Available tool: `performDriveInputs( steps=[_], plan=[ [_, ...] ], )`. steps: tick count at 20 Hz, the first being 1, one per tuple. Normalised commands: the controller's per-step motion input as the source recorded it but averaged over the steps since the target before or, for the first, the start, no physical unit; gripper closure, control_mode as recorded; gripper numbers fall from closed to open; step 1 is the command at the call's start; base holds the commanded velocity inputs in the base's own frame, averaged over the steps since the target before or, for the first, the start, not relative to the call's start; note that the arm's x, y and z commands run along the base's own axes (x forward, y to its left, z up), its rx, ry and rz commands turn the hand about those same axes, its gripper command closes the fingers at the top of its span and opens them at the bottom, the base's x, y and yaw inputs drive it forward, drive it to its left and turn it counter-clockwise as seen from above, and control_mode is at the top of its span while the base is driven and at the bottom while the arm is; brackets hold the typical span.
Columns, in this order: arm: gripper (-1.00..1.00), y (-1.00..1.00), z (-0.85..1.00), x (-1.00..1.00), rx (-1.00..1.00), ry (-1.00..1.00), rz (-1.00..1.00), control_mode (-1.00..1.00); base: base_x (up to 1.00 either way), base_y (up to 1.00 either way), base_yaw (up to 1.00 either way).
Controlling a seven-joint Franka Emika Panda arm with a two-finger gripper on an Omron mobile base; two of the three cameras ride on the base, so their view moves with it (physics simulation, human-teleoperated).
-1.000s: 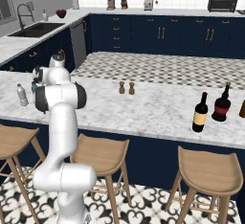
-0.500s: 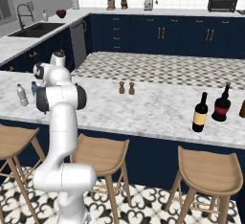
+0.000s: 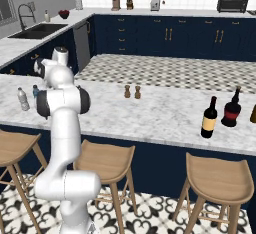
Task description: Move the plastic bottles in the middle to the plastics group, and the glass bottles in the middle to the glass group.
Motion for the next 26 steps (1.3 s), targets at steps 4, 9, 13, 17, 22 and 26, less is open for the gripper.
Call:
performDriveInputs(
  steps=[4,9,13,17,22,26],
  plan=[
    [-1.00,-0.55,0.36,-0.04,0.00,0.01,-0.12,-1.00,0.00,0.00,0.00],
    [-1.00,-0.73,0.25,-0.03,-0.01,0.08,-0.24,-1.00,0.00,0.00,0.00],
    [-1.00,-0.90,0.10,-0.29,0.00,0.05,-0.29,-1.00,0.00,0.00,0.00],
    [-1.00,-0.74,0.00,-0.64,-0.01,0.00,-0.25,-1.00,0.00,0.00,0.00],
    [-1.00,-0.51,0.00,-0.86,-0.05,-0.01,-0.26,-1.00,0.00,0.00,0.00],
    [-1.00,-0.39,0.01,-0.92,-0.04,0.00,-0.29,-1.00,0.00,0.00,0.00]
  ],
)
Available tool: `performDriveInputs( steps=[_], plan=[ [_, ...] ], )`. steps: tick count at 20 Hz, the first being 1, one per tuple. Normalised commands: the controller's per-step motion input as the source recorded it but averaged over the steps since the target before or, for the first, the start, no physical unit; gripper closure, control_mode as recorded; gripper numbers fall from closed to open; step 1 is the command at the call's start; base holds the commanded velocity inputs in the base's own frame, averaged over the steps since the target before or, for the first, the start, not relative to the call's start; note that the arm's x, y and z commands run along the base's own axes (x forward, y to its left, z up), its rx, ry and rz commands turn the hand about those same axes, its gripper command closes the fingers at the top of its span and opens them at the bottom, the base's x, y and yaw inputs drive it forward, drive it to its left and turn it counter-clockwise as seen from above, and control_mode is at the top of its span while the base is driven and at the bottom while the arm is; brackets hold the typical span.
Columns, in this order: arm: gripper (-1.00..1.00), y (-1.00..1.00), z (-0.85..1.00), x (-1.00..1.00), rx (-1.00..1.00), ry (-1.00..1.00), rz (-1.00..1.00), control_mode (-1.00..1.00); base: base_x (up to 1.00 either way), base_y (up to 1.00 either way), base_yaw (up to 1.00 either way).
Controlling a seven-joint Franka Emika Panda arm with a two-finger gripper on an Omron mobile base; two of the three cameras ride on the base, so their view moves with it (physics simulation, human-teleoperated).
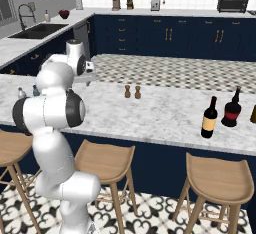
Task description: Move the plastic bottles in the middle to the plastics group, and the glass bottles in the middle to the glass group.
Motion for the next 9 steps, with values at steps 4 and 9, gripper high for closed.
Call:
performDriveInputs(
  steps=[4,9],
  plan=[
    [-1.00,-0.33,0.02,-0.94,0.00,0.00,-0.29,-1.00,0.00,0.00,0.00],
    [-1.00,-0.41,0.06,-0.95,0.00,0.01,-0.25,-1.00,0.00,0.00,0.00]
  ],
)
